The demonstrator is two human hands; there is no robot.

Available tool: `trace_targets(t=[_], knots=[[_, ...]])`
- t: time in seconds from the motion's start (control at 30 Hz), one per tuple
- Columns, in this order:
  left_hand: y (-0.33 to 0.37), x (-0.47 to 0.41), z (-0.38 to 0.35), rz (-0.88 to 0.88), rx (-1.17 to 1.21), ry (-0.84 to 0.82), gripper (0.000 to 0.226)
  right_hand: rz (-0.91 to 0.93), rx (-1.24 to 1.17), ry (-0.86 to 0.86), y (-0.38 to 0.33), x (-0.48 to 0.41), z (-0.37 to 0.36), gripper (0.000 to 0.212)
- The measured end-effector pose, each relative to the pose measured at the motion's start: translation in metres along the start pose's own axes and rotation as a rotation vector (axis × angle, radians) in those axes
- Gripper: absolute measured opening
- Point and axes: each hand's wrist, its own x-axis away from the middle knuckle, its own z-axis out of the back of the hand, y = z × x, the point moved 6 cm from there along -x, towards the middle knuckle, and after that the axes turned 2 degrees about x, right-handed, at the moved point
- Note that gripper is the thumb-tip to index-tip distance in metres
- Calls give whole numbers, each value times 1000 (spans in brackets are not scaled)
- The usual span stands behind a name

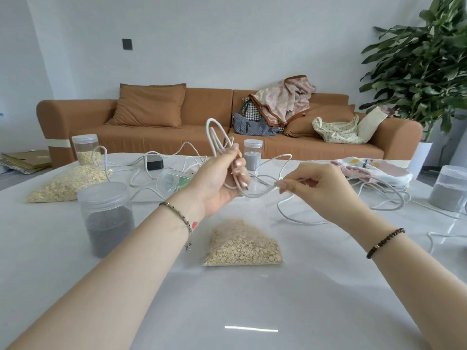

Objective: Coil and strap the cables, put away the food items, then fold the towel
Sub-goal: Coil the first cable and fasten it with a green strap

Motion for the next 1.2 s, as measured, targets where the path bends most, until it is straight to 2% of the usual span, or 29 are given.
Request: trace_targets(t=[0.1, 0.27, 0.4, 0.57, 0.77, 0.87, 0.97, 1.03, 1.1, 1.2], knots=[[-8, 3, -3, 33, -71, 8, 17, 93, -33, 64, -16, 0, 2, 13], [-18, 8, -7, 157, -176, -88, 17, 195, 9, 116, -32, 3, 3, 7], [-25, 12, -10, 202, -215, -142, 17, 307, 166, 134, -33, 5, 0, 22], [-35, 12, -10, 291, -291, -191, 26, 302, 194, 133, -29, 4, 2, 34], [-40, 10, -6, 408, -312, -282, 18, 249, 168, 104, -20, 0, 11, 42], [-41, 14, -7, 491, -298, -348, 22, 235, 142, 125, -18, -1, 19, 51], [-39, 25, -16, 560, -240, -488, 30, 220, 246, 177, -13, -1, 27, 54], [-33, 31, -23, 585, -158, -619, 32, 201, 354, 271, -10, -1, 40, 52], [-25, 35, -28, 574, -33, -728, 26, 171, 364, 372, -8, 0, 53, 46], [-20, 33, -31, 525, 113, -740, 24, 186, 311, 460, -14, 4, 59, 40]])
